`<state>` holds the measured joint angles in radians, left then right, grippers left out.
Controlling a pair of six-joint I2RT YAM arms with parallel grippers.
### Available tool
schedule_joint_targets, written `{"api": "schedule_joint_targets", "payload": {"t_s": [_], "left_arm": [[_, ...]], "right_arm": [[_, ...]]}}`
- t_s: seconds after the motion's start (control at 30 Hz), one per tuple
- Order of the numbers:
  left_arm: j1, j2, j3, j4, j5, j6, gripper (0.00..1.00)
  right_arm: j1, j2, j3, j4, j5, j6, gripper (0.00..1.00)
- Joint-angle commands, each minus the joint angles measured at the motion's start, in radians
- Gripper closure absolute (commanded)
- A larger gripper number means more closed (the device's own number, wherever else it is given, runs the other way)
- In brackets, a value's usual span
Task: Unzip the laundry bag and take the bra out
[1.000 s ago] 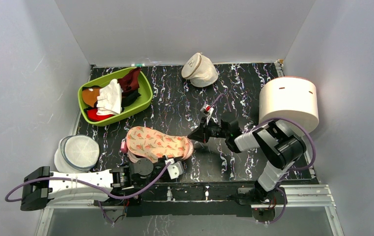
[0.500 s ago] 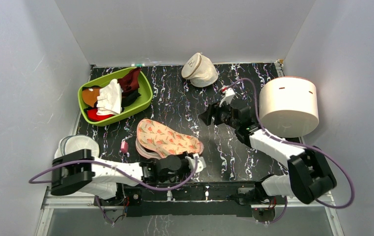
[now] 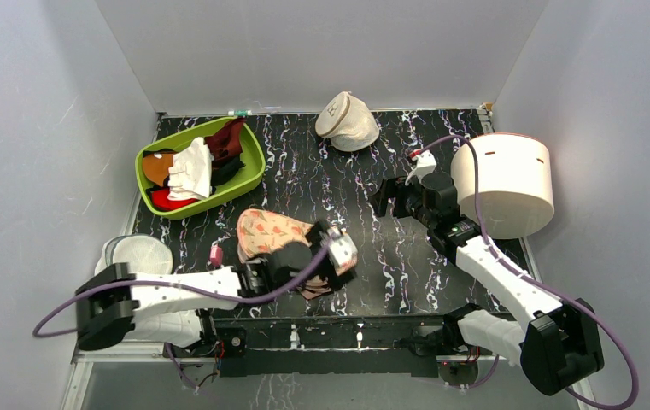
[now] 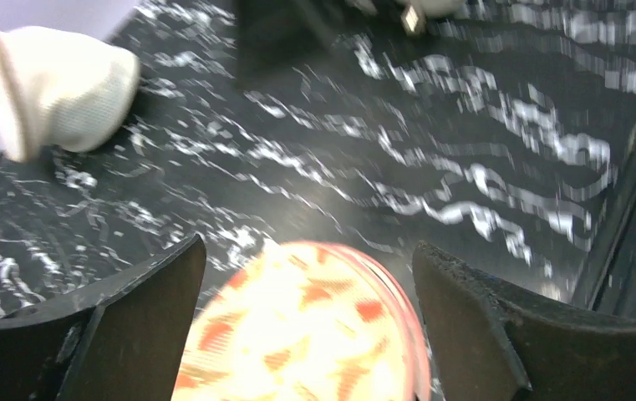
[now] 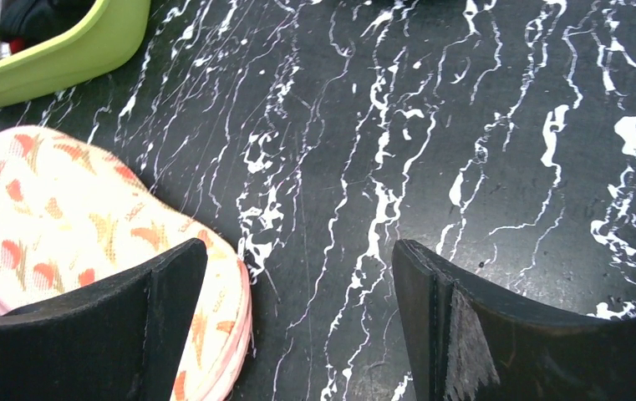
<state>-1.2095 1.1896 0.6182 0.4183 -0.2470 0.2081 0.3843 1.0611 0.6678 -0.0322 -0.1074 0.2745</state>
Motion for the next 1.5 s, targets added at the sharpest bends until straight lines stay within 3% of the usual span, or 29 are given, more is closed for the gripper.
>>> {"api": "schedule_joint_targets", "payload": {"t_s": [0.0, 0.17, 0.3, 0.4, 0.57, 0.83, 1.03, 1.3, 1.47], "left_arm": [[0.217, -0.163, 0.126, -0.139, 0.142, -0.12, 0.05], [0.508, -0.154, 0.297, -0.193, 0.083, -0.208, 0.02], [0.764, -0.021, 0.424, -0.23, 0.133, -0.348, 0.02], [0.861, 0.039, 0.425, -0.186, 0.123, -0.389, 0.02], [0.902, 0.038, 0.327, -0.079, 0.106, -0.295, 0.02], [0.909, -0.021, 0.263, -0.095, 0.027, -0.222, 0.02], [0.912, 0.019, 0.262, -0.101, -0.048, -0.204, 0.02], [0.911, 0.035, 0.259, -0.102, -0.033, -0.208, 0.01], [0.911, 0.029, 0.253, -0.095, -0.029, -0.207, 0.02]], "right_arm": [[0.002, -0.04, 0.012, 0.055, -0.102, -0.039, 0.2], [0.045, -0.003, -0.002, 0.081, -0.19, -0.077, 0.2], [0.18, 0.066, 0.03, 0.045, -0.122, -0.093, 0.2], [0.293, 0.131, 0.104, -0.014, -0.054, -0.103, 0.2], [0.454, 0.258, 0.223, -0.122, 0.057, -0.11, 0.2], [0.738, 0.487, 0.426, -0.283, 0.333, -0.155, 0.21], [0.85, 0.648, 0.576, -0.319, 0.531, -0.166, 0.24], [1.009, 0.838, 0.736, -0.398, 0.802, -0.194, 0.27], [1.049, 0.929, 0.781, -0.449, 0.915, -0.212, 0.4]]}}
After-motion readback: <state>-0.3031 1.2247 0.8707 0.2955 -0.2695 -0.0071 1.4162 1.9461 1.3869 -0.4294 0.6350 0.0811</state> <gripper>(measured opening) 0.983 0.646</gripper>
